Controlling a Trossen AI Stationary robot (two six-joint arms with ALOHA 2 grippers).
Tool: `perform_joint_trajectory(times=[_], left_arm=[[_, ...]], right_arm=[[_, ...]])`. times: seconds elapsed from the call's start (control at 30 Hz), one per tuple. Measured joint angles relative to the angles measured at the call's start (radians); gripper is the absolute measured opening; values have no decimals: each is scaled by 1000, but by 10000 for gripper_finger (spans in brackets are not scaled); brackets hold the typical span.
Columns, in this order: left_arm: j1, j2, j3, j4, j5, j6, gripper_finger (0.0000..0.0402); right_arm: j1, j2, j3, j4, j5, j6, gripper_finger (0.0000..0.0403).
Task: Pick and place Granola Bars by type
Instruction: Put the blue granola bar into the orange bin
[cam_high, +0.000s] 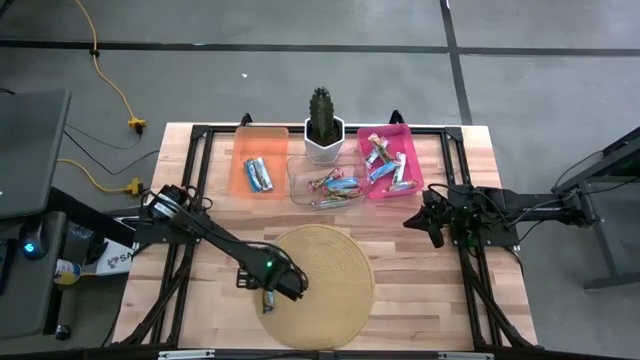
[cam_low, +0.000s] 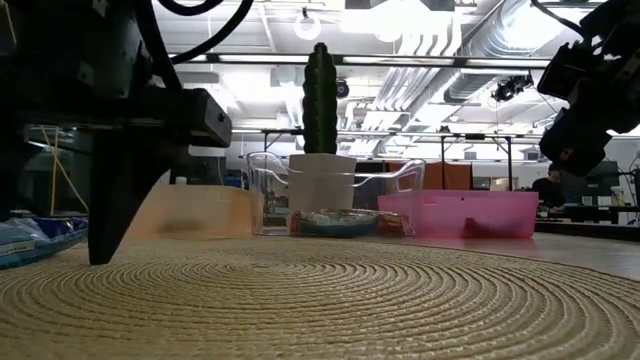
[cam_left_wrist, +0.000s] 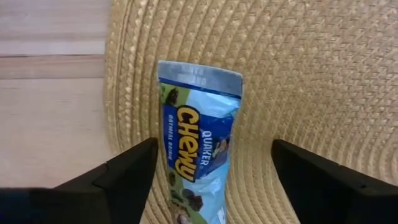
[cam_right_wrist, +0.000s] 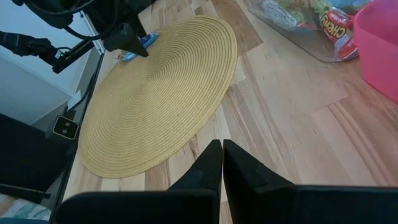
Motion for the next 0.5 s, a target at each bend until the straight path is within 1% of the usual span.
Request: perform_joint_trajectory(times=[0.3, 0.5], left_arm=[[0, 0, -1, 3, -2, 4, 214], [0, 0, -1, 4, -2, 22, 167]], right_arm=[[0, 0, 0, 0, 0, 0, 0], [0, 0, 0, 0, 0, 0, 0]])
